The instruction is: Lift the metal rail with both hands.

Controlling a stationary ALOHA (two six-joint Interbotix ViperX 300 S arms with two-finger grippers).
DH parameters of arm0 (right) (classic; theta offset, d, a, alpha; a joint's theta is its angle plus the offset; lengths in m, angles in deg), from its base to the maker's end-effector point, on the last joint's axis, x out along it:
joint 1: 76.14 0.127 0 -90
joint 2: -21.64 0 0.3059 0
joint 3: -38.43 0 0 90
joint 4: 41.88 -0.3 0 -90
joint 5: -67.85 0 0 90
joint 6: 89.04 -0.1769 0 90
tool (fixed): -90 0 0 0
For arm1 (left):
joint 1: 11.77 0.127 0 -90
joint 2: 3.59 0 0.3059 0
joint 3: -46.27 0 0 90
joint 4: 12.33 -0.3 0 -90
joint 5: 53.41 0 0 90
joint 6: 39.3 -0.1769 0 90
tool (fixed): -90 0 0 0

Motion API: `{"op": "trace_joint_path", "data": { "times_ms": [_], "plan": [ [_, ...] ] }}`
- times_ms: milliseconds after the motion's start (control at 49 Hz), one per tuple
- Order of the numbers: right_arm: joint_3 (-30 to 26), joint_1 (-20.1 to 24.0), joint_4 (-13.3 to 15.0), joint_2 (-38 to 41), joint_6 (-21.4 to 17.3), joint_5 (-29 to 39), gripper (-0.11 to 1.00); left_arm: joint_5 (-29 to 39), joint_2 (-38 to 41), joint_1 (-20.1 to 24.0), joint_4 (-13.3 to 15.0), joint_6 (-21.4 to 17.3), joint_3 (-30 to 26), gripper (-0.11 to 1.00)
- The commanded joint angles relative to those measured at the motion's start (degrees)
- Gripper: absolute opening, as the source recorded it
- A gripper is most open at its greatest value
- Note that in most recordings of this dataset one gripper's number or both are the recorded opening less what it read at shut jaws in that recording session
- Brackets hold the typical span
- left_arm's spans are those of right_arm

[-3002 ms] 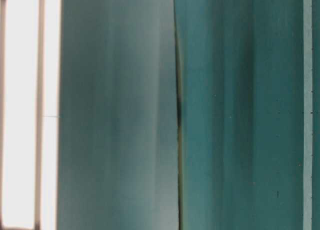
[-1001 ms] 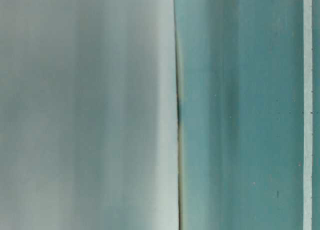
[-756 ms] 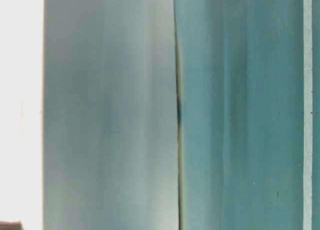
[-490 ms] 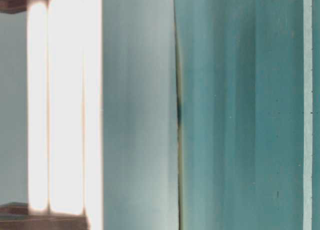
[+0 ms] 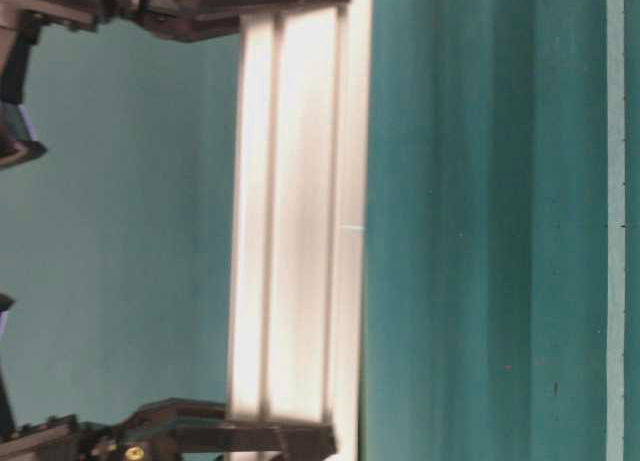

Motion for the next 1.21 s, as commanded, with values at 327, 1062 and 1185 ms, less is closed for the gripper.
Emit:
{"op": "trace_joint_path", "data": {
  "times_ms": [327,1062,1185],
  "plan": [
    [1.32,0.00,0.35,3.60,-0.35,-7.12,0.38,-8.26,2.90,-0.35,0.26,0.97,3.34,0.36],
    [6.86,1.49,-1.49,6.59,-1.05,-16.35,0.38,-15.82,9.14,-2.37,0.35,1.49,6.68,0.36],
    [7.56,1.93,-2.02,7.29,-0.97,-17.40,0.38,-16.79,9.49,-2.37,0.26,1.49,7.03,0.36]
  ]
}}
